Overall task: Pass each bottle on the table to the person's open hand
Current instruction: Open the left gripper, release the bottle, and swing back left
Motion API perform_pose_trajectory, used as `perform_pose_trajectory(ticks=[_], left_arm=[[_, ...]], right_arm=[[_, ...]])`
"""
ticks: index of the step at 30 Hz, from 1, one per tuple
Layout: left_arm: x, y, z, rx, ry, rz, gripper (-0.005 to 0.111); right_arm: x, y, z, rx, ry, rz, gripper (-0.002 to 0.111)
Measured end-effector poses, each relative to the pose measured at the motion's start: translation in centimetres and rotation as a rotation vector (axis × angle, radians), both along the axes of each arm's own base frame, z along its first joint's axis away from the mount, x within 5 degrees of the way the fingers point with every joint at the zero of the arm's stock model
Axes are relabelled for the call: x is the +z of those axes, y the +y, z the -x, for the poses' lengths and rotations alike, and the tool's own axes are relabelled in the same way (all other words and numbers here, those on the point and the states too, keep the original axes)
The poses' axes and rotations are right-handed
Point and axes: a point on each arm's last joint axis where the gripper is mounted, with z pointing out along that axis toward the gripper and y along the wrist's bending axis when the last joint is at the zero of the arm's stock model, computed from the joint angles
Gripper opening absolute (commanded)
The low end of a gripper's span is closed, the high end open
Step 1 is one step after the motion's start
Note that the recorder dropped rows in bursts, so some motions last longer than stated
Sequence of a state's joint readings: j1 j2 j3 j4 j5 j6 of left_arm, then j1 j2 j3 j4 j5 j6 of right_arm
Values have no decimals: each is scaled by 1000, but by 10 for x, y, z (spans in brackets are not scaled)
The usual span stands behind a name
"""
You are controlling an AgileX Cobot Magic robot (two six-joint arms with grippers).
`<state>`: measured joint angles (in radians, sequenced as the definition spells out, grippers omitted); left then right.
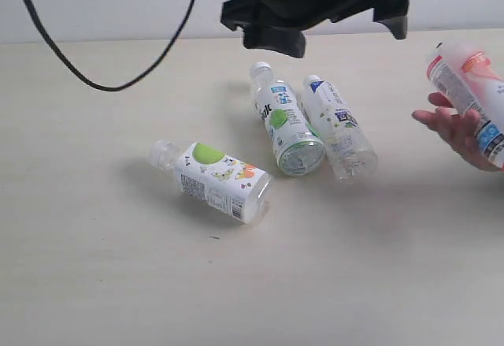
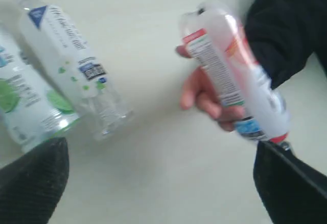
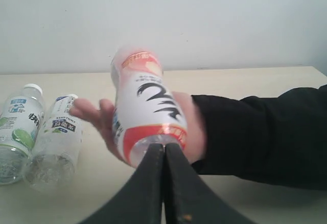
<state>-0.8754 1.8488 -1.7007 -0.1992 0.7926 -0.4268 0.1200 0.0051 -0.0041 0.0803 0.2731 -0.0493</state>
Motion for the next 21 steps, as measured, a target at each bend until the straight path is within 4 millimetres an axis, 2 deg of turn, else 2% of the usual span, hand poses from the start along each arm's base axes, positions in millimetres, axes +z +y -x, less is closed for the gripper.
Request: perform_pose_trajectory(ticks=[6, 14, 16, 18, 21], left_arm=[[15, 32, 3, -10, -68, -214, 93], [12, 62, 4, 4, -96, -522, 92], [7, 67, 6, -7, -97, -562, 84], [2, 73, 10, -28, -93, -591, 69], [-6, 81, 18, -78, -121, -596, 36]], right_arm=[[0, 0, 0, 0, 0, 0, 0], [0, 0, 0, 0, 0, 0, 0], [0, 0, 0, 0, 0, 0, 0], [0, 0, 0, 0, 0, 0, 0], [0, 0, 0, 0, 0, 0, 0]])
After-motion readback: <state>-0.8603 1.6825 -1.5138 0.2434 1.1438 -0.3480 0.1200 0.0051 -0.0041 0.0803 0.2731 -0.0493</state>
